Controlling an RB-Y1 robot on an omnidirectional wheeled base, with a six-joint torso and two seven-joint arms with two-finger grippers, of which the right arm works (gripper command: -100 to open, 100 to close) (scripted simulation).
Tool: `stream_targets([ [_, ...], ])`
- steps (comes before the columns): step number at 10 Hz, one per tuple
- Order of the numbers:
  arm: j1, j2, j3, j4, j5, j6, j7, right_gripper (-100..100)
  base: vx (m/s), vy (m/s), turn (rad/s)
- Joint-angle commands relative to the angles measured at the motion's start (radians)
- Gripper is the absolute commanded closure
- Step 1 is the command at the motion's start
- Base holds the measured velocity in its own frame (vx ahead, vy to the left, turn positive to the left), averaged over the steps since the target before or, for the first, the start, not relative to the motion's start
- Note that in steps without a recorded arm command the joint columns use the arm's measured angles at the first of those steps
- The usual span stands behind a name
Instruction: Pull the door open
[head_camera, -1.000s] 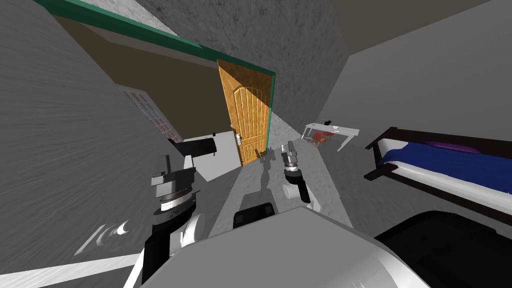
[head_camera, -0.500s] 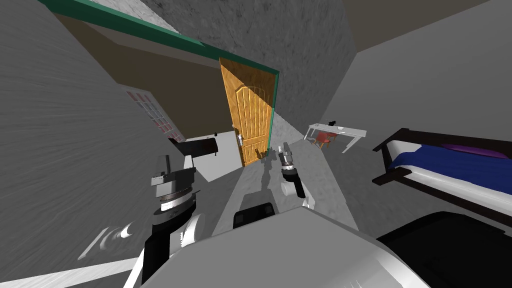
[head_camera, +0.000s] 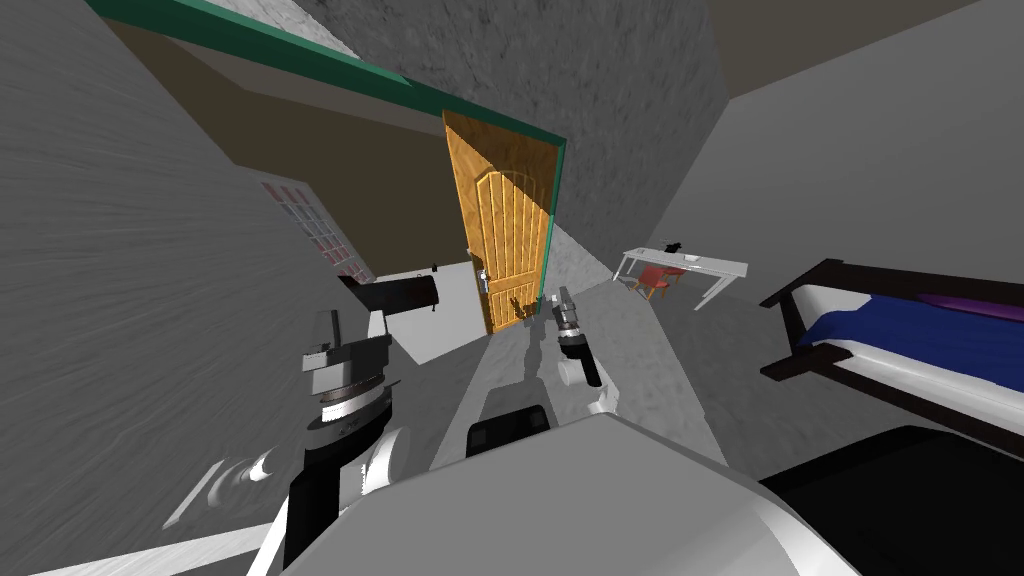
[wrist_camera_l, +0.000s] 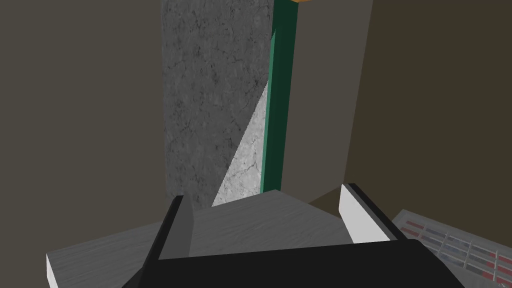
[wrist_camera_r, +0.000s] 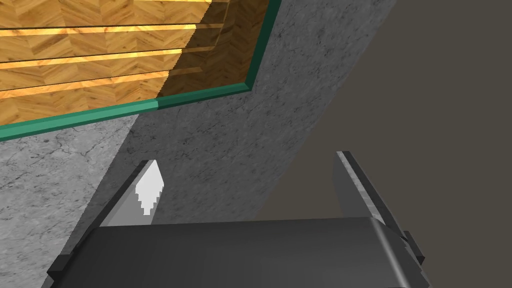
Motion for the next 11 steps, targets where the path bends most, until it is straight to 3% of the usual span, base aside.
stream_targets([
  [1, -0.036, -0.003, -0.002, 0.050, -0.001, 0.003, -0.002, -100, 0.092, 0.010, 0.076],
  [2, -0.036, -0.003, -0.002, 0.058, -0.001, 0.003, -0.002, -100, 0.066, 0.008, 0.008],
  [4, -0.079, -0.007, -0.005, 0.118, -0.003, 0.007, -0.007, -100, 0.068, 0.016, 0.049],
  [5, -0.079, -0.007, -0.005, 0.129, -0.003, 0.007, -0.007, -100, 0.061, 0.010, 0.023],
  [7, -0.122, -0.011, -0.008, 0.196, -0.006, 0.010, -0.012, -100, 0.071, 0.010, 0.046],
  [8, -0.122, -0.011, -0.008, 0.203, -0.006, 0.010, -0.012, -100, 0.057, 0.008, 0.031],
  [10, -0.168, -0.014, -0.011, 0.266, -0.008, 0.014, -0.017, -100, 0.068, 0.010, 0.054],
  [11, -0.168, -0.014, -0.011, 0.279, -0.008, 0.014, -0.017, -100, 0.065, 0.016, 0.024],
])
